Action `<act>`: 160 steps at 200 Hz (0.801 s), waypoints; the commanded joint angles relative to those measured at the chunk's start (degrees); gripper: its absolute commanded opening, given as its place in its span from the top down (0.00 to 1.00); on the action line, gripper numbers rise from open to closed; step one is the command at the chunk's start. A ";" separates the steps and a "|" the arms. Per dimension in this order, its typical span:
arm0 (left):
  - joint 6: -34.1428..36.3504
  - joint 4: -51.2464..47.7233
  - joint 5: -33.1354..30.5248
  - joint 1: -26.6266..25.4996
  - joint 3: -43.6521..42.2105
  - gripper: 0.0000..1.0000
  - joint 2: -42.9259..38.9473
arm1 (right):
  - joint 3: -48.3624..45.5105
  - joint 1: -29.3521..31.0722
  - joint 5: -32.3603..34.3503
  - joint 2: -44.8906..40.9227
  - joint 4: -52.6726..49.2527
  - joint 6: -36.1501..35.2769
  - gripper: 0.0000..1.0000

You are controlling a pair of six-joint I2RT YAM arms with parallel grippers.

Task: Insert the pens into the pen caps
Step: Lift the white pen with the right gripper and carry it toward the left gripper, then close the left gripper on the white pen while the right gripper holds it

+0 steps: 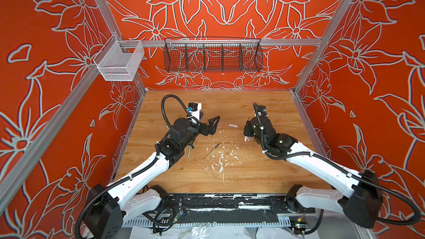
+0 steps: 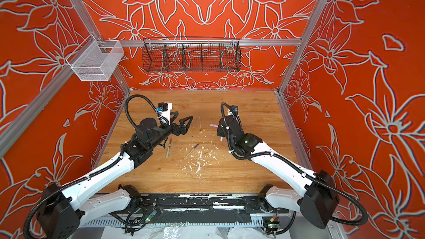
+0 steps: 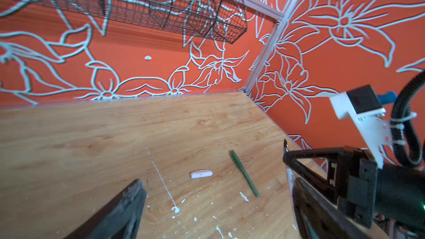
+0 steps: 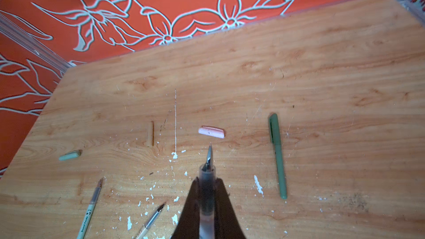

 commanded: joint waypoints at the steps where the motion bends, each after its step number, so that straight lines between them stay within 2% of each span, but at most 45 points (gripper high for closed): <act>1: 1.46 4.63 11.88 0.26 0.93 0.03 2.23 | 2.09 -0.14 1.31 -1.75 3.05 -5.64 0.95; 41: 1.60 5.35 24.09 0.26 2.60 0.09 6.44 | 4.68 -0.14 -1.22 -3.49 7.51 -8.99 0.95; 83: 1.01 4.49 32.68 0.26 4.51 0.15 8.75 | 7.47 0.18 -9.59 -2.82 9.75 -8.61 0.95; 104: -0.11 5.68 36.36 0.26 4.87 0.21 9.78 | 7.54 1.12 -13.77 -2.42 12.23 -8.51 0.95; 122: -0.57 4.89 38.34 0.25 5.95 0.29 10.61 | 8.23 2.50 -16.44 -1.67 13.26 -9.40 0.95; 160: -1.61 5.08 38.50 0.25 6.36 0.32 11.66 | 8.61 4.92 -18.58 -0.68 15.44 -9.36 0.95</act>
